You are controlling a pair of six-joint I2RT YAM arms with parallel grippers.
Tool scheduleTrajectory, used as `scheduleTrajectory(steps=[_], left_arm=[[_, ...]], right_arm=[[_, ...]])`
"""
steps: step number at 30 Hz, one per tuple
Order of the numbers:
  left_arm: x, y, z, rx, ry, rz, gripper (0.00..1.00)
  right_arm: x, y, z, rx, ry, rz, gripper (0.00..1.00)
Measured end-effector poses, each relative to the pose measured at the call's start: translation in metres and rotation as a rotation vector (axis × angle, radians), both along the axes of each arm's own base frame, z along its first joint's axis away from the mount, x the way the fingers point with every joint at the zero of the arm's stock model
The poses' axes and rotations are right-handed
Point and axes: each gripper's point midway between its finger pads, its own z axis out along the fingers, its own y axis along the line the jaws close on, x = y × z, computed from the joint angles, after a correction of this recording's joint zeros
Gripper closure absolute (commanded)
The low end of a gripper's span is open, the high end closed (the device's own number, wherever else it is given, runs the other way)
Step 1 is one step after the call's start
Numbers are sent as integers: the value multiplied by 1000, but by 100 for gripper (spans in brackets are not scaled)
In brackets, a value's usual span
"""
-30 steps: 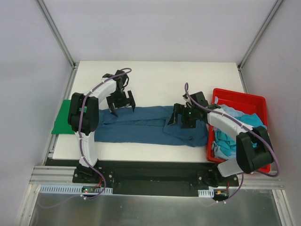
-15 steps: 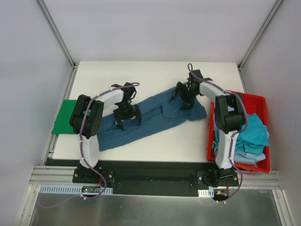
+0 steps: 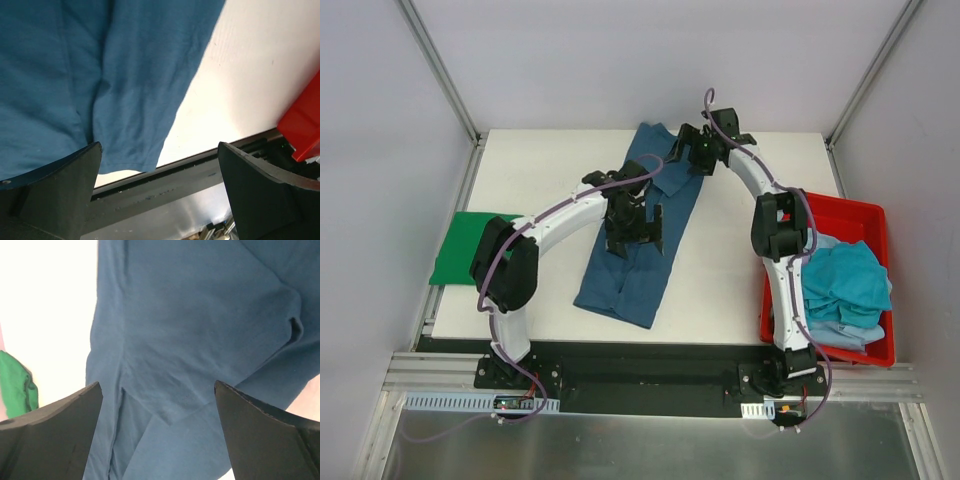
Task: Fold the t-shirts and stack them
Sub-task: Rotate the tshirt 90 degrees
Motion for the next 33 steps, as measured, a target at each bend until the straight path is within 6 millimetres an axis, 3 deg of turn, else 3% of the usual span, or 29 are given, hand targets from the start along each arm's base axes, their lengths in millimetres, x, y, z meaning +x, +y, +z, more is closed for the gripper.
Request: scheduleTrajectory(steps=[5, 8, 10, 12, 15, 18, 26, 33], left_arm=[[2, 17, -4, 27, -13, 31, 1], [-16, 32, -21, 74, 32, 19, 1], [-29, 40, -32, 98, 66, 1, 1], [-42, 48, -43, 108, 97, -25, 1], [-61, 59, -55, 121, 138, -58, 1], [-73, 68, -66, 141, 168, -75, 1], [-97, 85, -80, 166, 207, -79, 1], [-101, 89, -79, 157, 189, -61, 1]], right_arm=[[-7, 5, 57, -106, -150, 63, 4], [-37, 13, 82, -155, -189, 109, 4], [-72, 22, 87, -178, -179, 152, 4], [-111, 31, 78, -191, -141, 199, 4], [-164, 46, 42, -205, -37, 273, 4], [-195, 53, 6, -221, 69, 318, 4], [-188, 49, -36, -237, 161, 297, 4], [-174, 47, -36, -227, 170, 277, 4]])
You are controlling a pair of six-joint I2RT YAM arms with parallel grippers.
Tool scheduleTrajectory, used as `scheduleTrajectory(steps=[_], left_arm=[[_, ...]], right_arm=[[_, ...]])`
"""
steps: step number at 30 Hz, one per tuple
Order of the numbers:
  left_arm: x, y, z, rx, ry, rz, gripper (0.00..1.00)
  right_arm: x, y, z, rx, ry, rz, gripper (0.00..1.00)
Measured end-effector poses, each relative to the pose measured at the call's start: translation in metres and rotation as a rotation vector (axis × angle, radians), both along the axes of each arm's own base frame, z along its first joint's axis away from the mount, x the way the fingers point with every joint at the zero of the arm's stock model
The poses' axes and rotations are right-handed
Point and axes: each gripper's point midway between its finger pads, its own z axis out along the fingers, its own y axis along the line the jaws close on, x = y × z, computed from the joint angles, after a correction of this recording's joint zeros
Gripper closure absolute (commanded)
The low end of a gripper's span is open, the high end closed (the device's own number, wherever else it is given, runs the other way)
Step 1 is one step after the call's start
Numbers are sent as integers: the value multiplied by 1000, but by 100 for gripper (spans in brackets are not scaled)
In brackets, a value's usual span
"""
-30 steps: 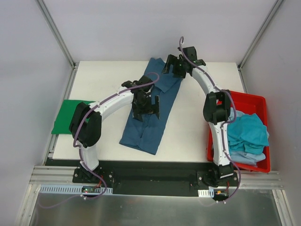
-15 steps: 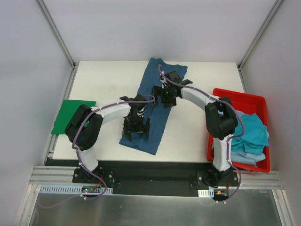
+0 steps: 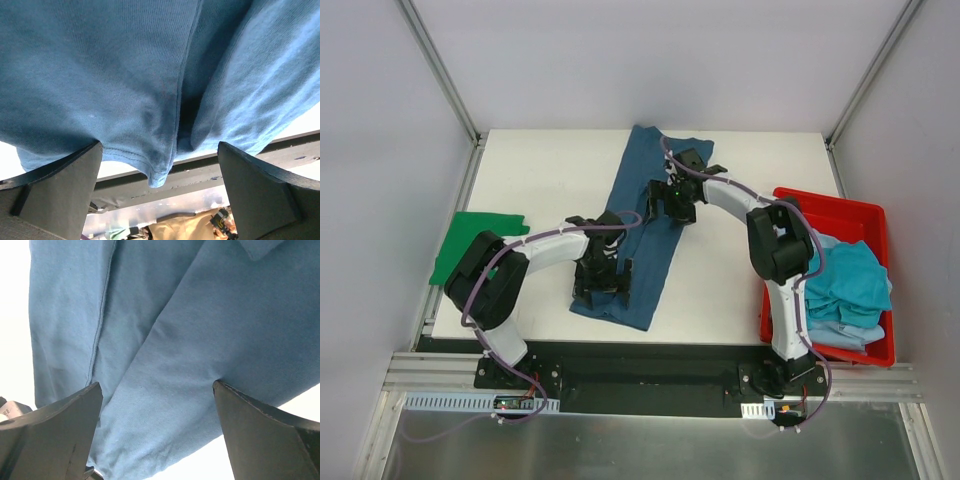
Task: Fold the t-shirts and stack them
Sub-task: Rotate the tshirt 90 degrees, then grab the bottom of the folded rectangular tshirt with both arms
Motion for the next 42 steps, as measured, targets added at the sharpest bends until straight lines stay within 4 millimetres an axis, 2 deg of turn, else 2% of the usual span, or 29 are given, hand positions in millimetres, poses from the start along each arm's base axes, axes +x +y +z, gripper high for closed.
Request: scheduleTrajectory(steps=[6, 10, 13, 16, 18, 21, 23, 26, 29, 31, 33, 36, 39, 42], left_arm=[[2, -3, 8, -32, -29, 0, 1], [4, -16, 23, -118, -55, -9, 1], [13, -25, 38, -173, -107, -22, 1], [23, -28, 53, -213, -167, -14, 1], [30, -23, 59, -230, -188, 14, 1], [37, -7, 54, -220, -182, 85, 4], [35, 3, 45, -198, -152, 122, 7], [24, 2, 40, -194, -121, 108, 10], [13, -5, 38, -213, -101, 75, 15], [9, -9, 36, -220, -94, 61, 21], [5, -10, 31, -212, -80, 53, 26], [0, -9, 18, -177, -49, 52, 34], [-2, -5, 2, -121, -26, 63, 40], [-6, -2, -3, -88, -17, 76, 50]], right_arm=[[14, -15, 1, 7, 2, -36, 4], [29, -34, 2, -12, -14, -53, 4], [36, -44, 5, -33, -36, -29, 4], [36, -48, 9, -53, -58, -1, 4], [29, -51, 16, -71, -74, 8, 4], [-1, -64, 34, -107, -91, 0, 4], [-31, -77, 50, -131, -95, -20, 4], [-79, -91, 65, -165, -105, -52, 3], [-137, -86, 56, -182, -60, -21, 1], [-178, -83, 37, -209, 8, 16, 5], [-209, -83, 17, -242, 80, 36, 8], [-232, -85, 0, -265, 141, 19, 15], [-235, -77, -4, -246, 143, -5, 24], [-232, -66, -4, -212, 131, -24, 32]])
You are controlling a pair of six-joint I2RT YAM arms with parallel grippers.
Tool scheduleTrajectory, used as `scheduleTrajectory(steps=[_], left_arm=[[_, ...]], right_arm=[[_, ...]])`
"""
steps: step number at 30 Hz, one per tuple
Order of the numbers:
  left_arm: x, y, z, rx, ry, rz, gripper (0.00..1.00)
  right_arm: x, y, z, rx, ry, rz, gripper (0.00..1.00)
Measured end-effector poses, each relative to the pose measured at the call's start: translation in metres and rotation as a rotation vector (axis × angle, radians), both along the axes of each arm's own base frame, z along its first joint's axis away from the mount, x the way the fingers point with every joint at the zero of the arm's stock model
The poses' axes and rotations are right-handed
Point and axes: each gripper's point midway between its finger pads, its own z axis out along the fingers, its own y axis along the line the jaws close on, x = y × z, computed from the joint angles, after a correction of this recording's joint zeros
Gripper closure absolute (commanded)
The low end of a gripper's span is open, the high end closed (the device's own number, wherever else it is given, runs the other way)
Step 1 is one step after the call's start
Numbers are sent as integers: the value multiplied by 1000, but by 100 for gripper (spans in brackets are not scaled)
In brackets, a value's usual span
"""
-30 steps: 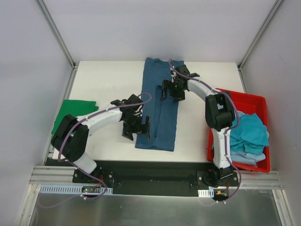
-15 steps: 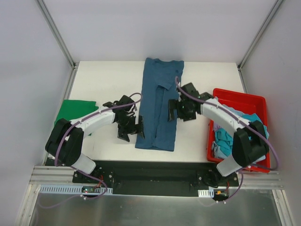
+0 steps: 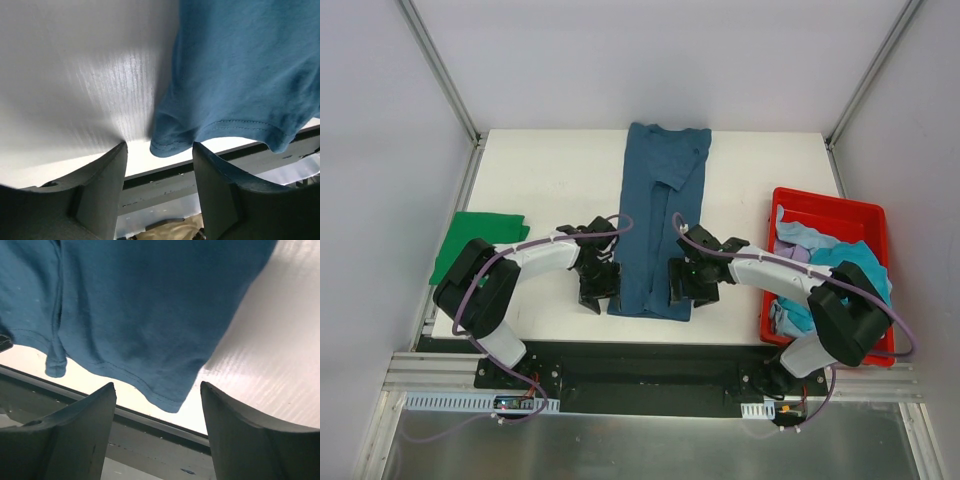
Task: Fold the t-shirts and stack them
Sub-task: Grab the bottom of the folded rectangular tshirt with both arms, then fold the folded rectangular tshirt in 1/3 of the way
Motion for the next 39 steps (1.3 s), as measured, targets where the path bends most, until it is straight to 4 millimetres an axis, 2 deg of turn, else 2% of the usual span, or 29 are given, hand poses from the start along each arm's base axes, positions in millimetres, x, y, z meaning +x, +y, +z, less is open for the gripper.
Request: scheduleTrajectory(steps=[4, 9, 12, 17, 19, 26, 32, 36, 39], left_arm=[[1, 6, -4, 47, -11, 10, 60], [0, 9, -7, 78, -14, 9, 67], [-2, 9, -8, 96, -19, -1, 80], [-3, 10, -10, 118, -11, -2, 91], [-3, 10, -10, 116, -9, -2, 100], [-6, 9, -10, 100, -9, 1, 100], [-14, 10, -9, 59, -22, 3, 100], [-32, 7, -4, 18, -11, -33, 100], [-48, 3, 9, -42, -8, -71, 100]], right_arm=[[0, 9, -3, 30, -1, -19, 40], [-19, 1, -15, 18, 53, -41, 44], [-23, 0, -16, 25, 57, -50, 54], [-26, -3, -19, 21, 60, -67, 84], [-27, -6, -21, 14, 61, -73, 100], [-33, -12, -23, 28, 50, -82, 100], [-51, -20, -20, 75, 50, -56, 100], [-68, -15, -11, 157, 54, -3, 100], [-77, -12, -3, 206, 52, 27, 100]])
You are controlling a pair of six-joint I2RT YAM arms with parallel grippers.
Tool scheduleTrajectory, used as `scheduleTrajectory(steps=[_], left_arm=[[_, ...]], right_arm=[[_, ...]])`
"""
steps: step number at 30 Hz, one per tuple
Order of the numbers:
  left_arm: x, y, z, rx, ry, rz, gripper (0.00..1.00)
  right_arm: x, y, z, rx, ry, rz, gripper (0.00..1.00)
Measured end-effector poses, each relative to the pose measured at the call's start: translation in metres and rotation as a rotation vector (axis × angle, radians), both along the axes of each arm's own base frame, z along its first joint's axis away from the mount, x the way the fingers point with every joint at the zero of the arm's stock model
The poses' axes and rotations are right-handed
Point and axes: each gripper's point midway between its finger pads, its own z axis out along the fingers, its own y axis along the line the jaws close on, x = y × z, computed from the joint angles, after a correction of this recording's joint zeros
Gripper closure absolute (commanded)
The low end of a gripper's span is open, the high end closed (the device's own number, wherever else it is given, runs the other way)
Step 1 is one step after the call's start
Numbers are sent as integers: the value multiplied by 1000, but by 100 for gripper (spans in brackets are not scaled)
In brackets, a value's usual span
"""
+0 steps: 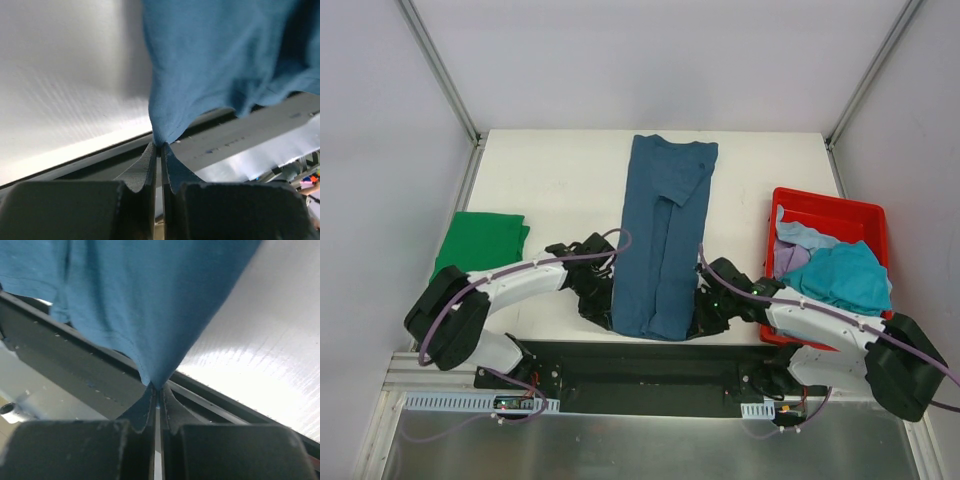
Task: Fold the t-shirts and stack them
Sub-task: Fold the folded rectangular tshirt in 1/3 of the way
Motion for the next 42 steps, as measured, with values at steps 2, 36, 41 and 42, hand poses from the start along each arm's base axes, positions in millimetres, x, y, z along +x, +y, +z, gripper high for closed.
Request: scheduleTrajectory(steps=[2, 36, 41, 42], left_arm=[[-2, -6, 12, -56, -19, -14, 100], [298, -41, 102, -129, -469, 220, 100], [317, -42, 87, -112, -477, 191, 100], [319, -42, 84, -107, -477, 186, 100]], right_arm=[[0, 3, 9, 39, -24, 6, 100], [278, -17, 87, -25, -512, -243, 100], [298, -21, 71, -25, -498, -264, 100], [303, -20, 69, -20, -500, -262, 100]])
